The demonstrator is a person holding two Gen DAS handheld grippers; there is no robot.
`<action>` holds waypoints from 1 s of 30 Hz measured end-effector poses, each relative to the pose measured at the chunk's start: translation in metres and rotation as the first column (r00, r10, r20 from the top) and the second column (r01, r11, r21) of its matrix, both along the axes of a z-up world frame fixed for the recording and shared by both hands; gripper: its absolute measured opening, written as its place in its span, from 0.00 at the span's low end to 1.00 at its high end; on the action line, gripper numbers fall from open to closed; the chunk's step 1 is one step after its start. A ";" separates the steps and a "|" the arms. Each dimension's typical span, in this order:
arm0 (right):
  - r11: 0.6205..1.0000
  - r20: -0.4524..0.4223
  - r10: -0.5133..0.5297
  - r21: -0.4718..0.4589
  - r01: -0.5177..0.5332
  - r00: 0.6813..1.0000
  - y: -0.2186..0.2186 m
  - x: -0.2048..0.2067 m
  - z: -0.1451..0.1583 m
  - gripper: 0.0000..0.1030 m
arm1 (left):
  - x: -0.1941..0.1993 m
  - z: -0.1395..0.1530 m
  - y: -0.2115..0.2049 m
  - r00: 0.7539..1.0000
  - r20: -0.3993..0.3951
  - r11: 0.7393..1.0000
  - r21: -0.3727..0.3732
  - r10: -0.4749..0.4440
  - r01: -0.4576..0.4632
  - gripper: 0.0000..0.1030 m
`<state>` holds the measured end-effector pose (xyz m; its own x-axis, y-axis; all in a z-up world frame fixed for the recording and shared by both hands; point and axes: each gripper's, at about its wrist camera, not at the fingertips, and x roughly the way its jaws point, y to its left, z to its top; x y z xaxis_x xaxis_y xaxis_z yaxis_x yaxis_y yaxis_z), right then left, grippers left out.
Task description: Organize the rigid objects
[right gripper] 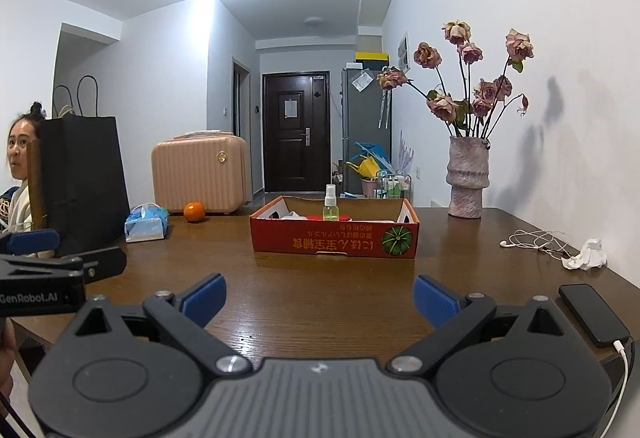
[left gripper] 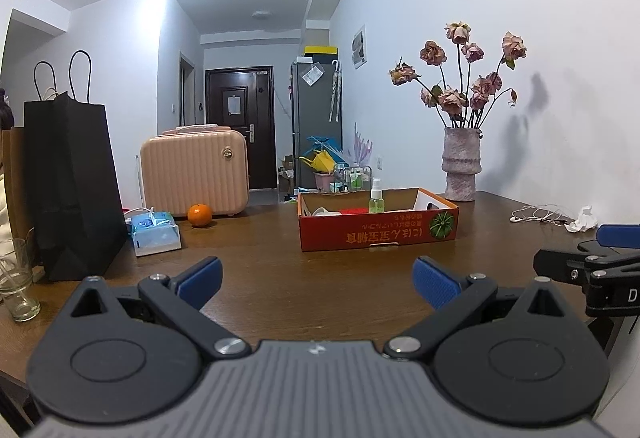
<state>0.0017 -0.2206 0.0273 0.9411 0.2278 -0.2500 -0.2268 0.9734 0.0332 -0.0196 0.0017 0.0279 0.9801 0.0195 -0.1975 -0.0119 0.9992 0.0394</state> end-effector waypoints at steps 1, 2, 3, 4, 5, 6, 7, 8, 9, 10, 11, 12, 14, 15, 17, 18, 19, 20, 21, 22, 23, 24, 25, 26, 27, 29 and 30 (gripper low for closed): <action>1.000 0.001 -0.001 0.001 0.001 1.000 0.000 0.000 0.000 0.97 | 0.000 0.000 0.000 1.000 0.000 1.000 0.001 0.000 0.000 1.00; 1.000 0.002 -0.003 0.002 0.003 1.000 0.000 0.000 0.000 0.97 | 0.000 0.000 0.000 1.000 0.000 1.000 0.000 0.002 -0.002 1.00; 1.000 0.002 -0.005 0.004 0.005 1.000 0.000 0.000 0.000 0.97 | 0.000 0.000 0.000 1.000 0.000 1.000 -0.002 0.002 -0.002 1.00; 1.000 0.003 -0.008 0.006 0.008 1.000 -0.001 0.000 0.000 0.97 | 0.001 0.000 0.000 1.000 -0.002 1.000 -0.002 0.002 -0.002 1.00; 1.000 0.001 -0.008 0.008 0.008 1.000 -0.001 0.000 0.000 0.97 | 0.001 0.000 0.000 1.000 -0.002 1.000 -0.002 0.003 -0.003 1.00; 1.000 -0.001 -0.007 0.008 0.007 1.000 -0.002 0.000 0.000 0.97 | 0.001 -0.001 0.000 1.000 -0.002 1.000 -0.001 0.004 -0.004 1.00; 1.000 -0.002 -0.007 0.011 0.007 1.000 -0.002 0.001 0.000 0.97 | 0.001 0.000 0.000 1.000 -0.002 1.000 0.000 0.003 -0.003 1.00; 1.000 -0.002 -0.008 0.012 0.008 1.000 -0.003 0.001 0.000 0.97 | 0.001 0.000 0.000 1.000 -0.002 1.000 0.000 0.003 -0.003 1.00; 1.000 -0.003 -0.009 0.013 0.009 1.000 -0.003 0.001 0.000 0.97 | 0.001 0.000 0.000 1.000 -0.002 1.000 -0.001 0.003 -0.003 1.00; 1.000 -0.002 -0.009 0.013 0.009 1.000 -0.003 0.001 0.000 0.97 | 0.001 0.000 0.000 1.000 -0.002 1.000 -0.001 0.002 -0.002 1.00; 1.000 -0.002 -0.009 0.013 0.009 1.000 -0.003 0.001 0.001 0.97 | 0.001 0.000 0.000 1.000 -0.002 1.000 -0.001 0.002 -0.002 1.00; 1.000 -0.001 -0.009 0.013 0.009 1.000 -0.003 0.001 0.001 0.97 | 0.001 0.000 0.000 1.000 -0.002 1.000 0.000 0.001 -0.001 1.00; 1.000 -0.001 -0.010 0.015 0.010 1.000 -0.004 0.002 0.001 0.97 | 0.001 0.000 0.000 1.000 -0.001 1.000 0.001 0.001 -0.001 1.00; 1.000 -0.002 -0.012 0.016 0.012 1.000 -0.004 0.002 0.000 0.97 | 0.001 0.000 0.000 1.000 -0.002 1.000 0.000 0.001 -0.001 1.00; 1.000 -0.002 -0.014 0.014 0.014 1.000 -0.004 0.002 0.000 0.97 | 0.001 0.000 0.000 1.000 -0.001 1.000 0.001 0.001 -0.001 1.00; 1.000 -0.002 -0.012 0.014 0.012 1.000 -0.004 0.002 0.000 0.97 | 0.001 0.000 0.000 1.000 -0.001 1.000 0.001 0.001 -0.001 1.00; 1.000 -0.003 -0.010 0.015 0.010 1.000 -0.004 0.001 0.000 0.97 | 0.001 0.000 0.000 1.000 -0.002 1.000 0.002 -0.001 0.001 1.00; 1.000 -0.003 -0.010 0.015 0.010 1.000 -0.004 0.001 0.000 0.97 | 0.001 0.000 0.000 1.000 -0.003 1.000 0.003 -0.002 0.002 1.00; 1.000 -0.002 -0.010 0.014 0.010 1.000 -0.004 0.001 0.000 0.97 | 0.001 0.000 0.000 1.000 -0.002 1.000 0.004 -0.002 0.002 1.00; 1.000 -0.003 -0.010 0.014 0.010 1.000 -0.004 0.001 0.000 0.97 | 0.001 0.000 0.000 1.000 -0.002 1.000 0.004 -0.002 0.002 1.00; 1.000 -0.003 -0.009 0.015 0.009 1.000 -0.004 0.001 0.000 0.97 | 0.001 0.000 0.000 1.000 -0.001 1.000 0.004 -0.003 0.003 1.00; 1.000 -0.003 -0.010 0.015 0.010 1.000 -0.004 0.001 0.000 0.97 | 0.001 0.000 0.000 1.000 -0.001 1.000 0.004 -0.002 0.002 1.00; 1.000 -0.003 -0.010 0.015 0.010 1.000 -0.004 0.001 0.000 0.97 | 0.001 0.000 0.000 1.000 -0.002 1.000 0.004 -0.001 0.001 1.00; 1.000 -0.003 -0.009 0.015 0.009 1.000 -0.004 0.001 0.000 0.97 | 0.001 0.001 0.000 1.000 -0.002 1.000 0.003 0.000 0.000 1.00; 1.000 -0.003 -0.010 0.014 0.010 1.000 -0.004 0.001 0.000 0.97 | 0.000 0.001 0.000 1.000 -0.002 1.000 0.003 0.000 0.000 1.00; 1.000 -0.003 -0.010 0.014 0.010 1.000 -0.004 0.001 0.000 0.97 | 0.000 0.001 0.000 1.000 -0.002 1.000 0.005 -0.002 0.002 1.00; 1.000 -0.003 -0.010 0.014 0.010 1.000 -0.004 0.001 0.000 0.97 | 0.001 0.001 0.000 1.000 -0.004 1.000 0.008 -0.004 0.004 1.00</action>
<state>0.0026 -0.2246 0.0270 0.9427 0.2219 -0.2491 -0.2169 0.9750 0.0479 -0.0188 0.0017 0.0290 0.9794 0.0175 -0.2014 -0.0080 0.9988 0.0477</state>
